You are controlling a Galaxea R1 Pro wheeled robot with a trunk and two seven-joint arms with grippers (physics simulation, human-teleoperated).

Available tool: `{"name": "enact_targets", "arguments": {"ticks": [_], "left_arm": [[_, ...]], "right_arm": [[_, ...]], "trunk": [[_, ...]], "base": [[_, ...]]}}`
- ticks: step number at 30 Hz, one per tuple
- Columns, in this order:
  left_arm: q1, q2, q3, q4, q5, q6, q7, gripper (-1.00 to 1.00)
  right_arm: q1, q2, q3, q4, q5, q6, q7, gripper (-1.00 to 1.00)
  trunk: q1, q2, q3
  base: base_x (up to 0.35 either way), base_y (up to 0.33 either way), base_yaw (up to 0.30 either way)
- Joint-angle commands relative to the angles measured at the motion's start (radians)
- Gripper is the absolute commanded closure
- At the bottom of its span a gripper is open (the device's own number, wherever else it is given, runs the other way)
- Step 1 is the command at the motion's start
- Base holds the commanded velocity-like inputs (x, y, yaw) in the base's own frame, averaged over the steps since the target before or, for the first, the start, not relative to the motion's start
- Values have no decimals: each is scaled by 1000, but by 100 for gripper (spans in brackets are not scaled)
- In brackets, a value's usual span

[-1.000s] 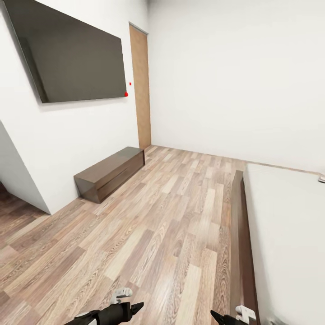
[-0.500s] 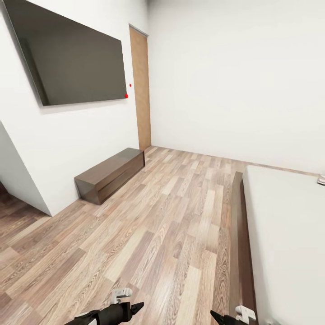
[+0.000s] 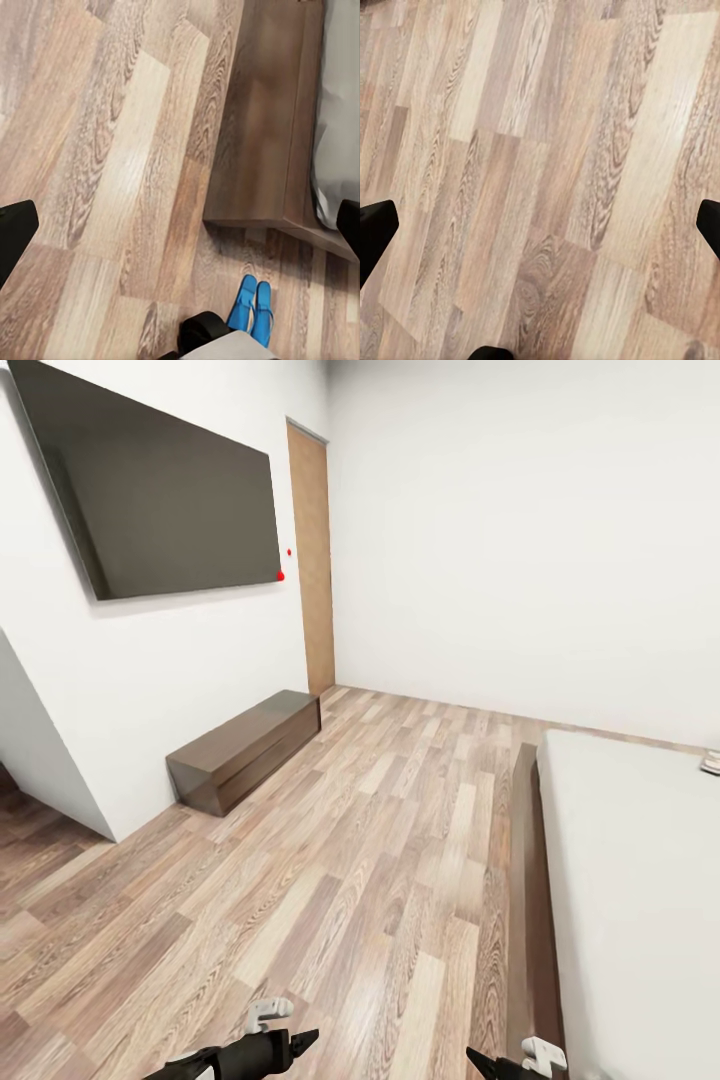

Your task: In the bedroom, move the book from the bed onto either nightstand, and place the two sandals side by side next to the bed.

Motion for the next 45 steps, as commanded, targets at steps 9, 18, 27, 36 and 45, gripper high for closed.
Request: {"name": "enact_targets", "arguments": {"ticks": [9, 18, 27, 36, 45], "left_arm": [[0, 0, -9, 0, 5, -4, -2, -100], [0, 2, -9, -1, 5, -4, -2, -100], [0, 3, -9, 0, 5, -4, -2, -100], [0, 3, -9, 1, 5, -4, -2, -100], [0, 3, -9, 1, 5, -4, -2, -100]], "right_arm": [[-1, -2, 1, 3, -13, -2, 3, -100], [-1, -1, 2, 3, -12, -2, 3, -100], [-1, -1, 0, 3, -12, -2, 3, -100], [-1, -3, -1, 0, -13, -2, 3, -100], [-1, -5, -1, 0, -15, -2, 5, -100]], "trunk": [[-35, 63, 27], [-54, 98, 43], [-54, 98, 43], [-54, 98, 43], [-54, 98, 50]], "base": [[0, 0, 0], [0, 0, 0], [0, 0, 0], [0, 0, 0], [0, 0, -30]]}}
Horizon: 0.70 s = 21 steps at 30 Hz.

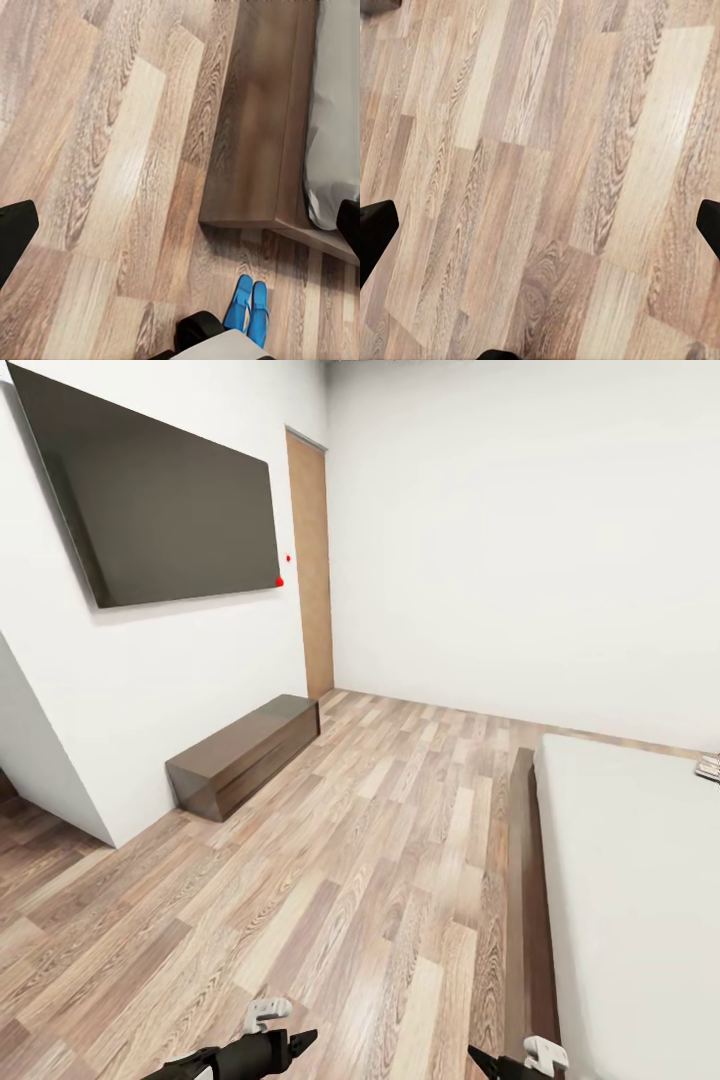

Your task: In the bedroom, move the book from the bed onto either nightstand, and place the two sandals side by side next to the bed.

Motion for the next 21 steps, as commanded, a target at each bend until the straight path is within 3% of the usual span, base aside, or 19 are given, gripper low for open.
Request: {"name": "enact_targets", "arguments": {"ticks": [1, 21], "left_arm": [[0, 0, -9, 0, 6, -4, -2, -100], [0, 0, -9, 0, 6, -4, -2, -100]], "right_arm": [[-1, -1, 5, 2, -10, -2, 3, -100], [-1, -2, 5, 1, -10, -2, 3, -100]], "trunk": [[0, -1, 1], [0, -1, 24]], "base": [[0, 0, -75], [0, 0, -38]]}}
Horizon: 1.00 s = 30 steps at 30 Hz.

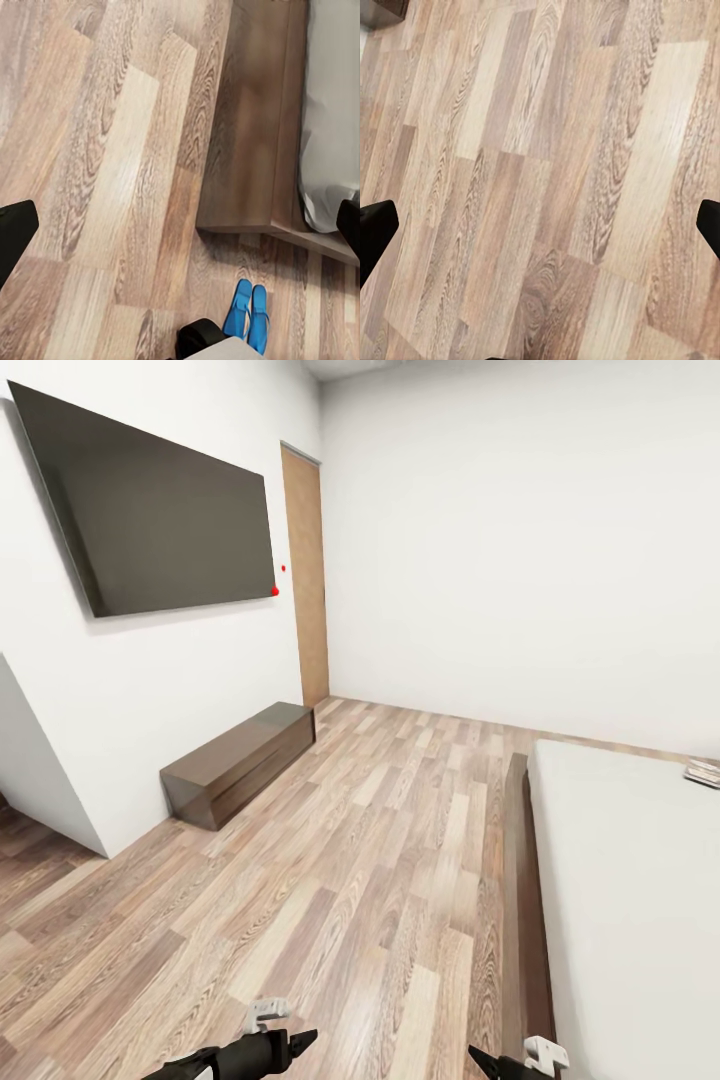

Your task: In the bedroom, move the book from the bed onto either nightstand, and place the two sandals side by side next to the bed.

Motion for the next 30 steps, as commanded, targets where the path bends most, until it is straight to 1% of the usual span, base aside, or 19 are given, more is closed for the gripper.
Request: {"name": "enact_targets", "arguments": {"ticks": [1, 6, 16, 21, 30], "left_arm": [[-1, 0, -8, 0, 5, -4, -2, -100], [-1, 0, -8, 0, 5, -4, -2, -100], [-1, 0, -8, 0, 5, -4, -2, -100], [-1, 1, -8, 0, 6, -4, -3, -100], [-1, 2, -8, 0, 7, -4, -4, -100]], "right_arm": [[-1, -1, 5, 2, -10, -2, 3, -100], [-1, -1, 6, 1, -10, -2, 3, -100], [0, -1, 5, 0, -8, -2, 3, -100], [-1, -1, 6, 0, -7, -2, 3, -100], [-1, 1, 7, 0, -5, -2, 3, -100]], "trunk": [[0, -1, -1], [0, -1, 0], [0, -1, 12], [0, -1, 13], [0, -1, 13]], "base": [[0, 0, 0], [0, 0, 0], [7, 0, 0], [222, 0, 0], [323, 0, 0]]}}
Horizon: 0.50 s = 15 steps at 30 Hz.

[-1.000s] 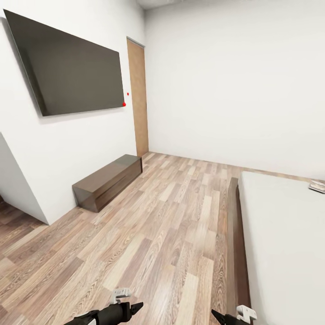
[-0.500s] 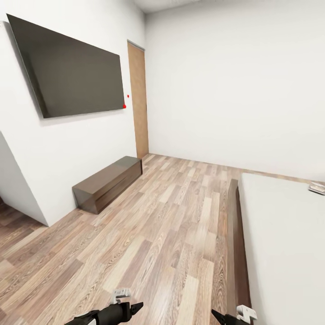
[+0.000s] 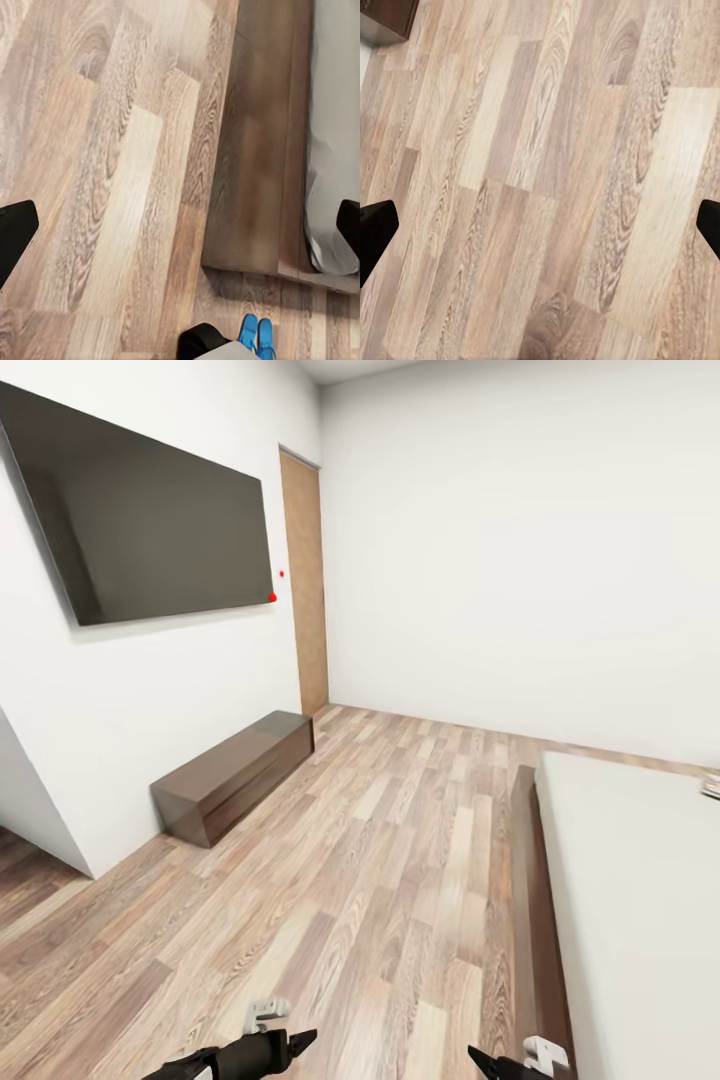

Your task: In the bedroom, move the book from the bed onto either nightstand, and place the two sandals side by side next to the bed.

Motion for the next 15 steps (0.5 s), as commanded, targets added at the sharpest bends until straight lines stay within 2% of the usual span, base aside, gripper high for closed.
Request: {"name": "enact_targets", "arguments": {"ticks": [1, 15], "left_arm": [[-1, 0, -8, 0, 6, -4, -2, -100], [-1, 2, -8, 0, 6, -4, -1, -100]], "right_arm": [[0, 0, 5, 2, -10, -2, 3, -100], [0, 0, 6, 2, -9, -2, 3, -100]], "trunk": [[1, -1, -1], [1, -1, -1]], "base": [[332, 0, 0], [333, 0, 0]]}}
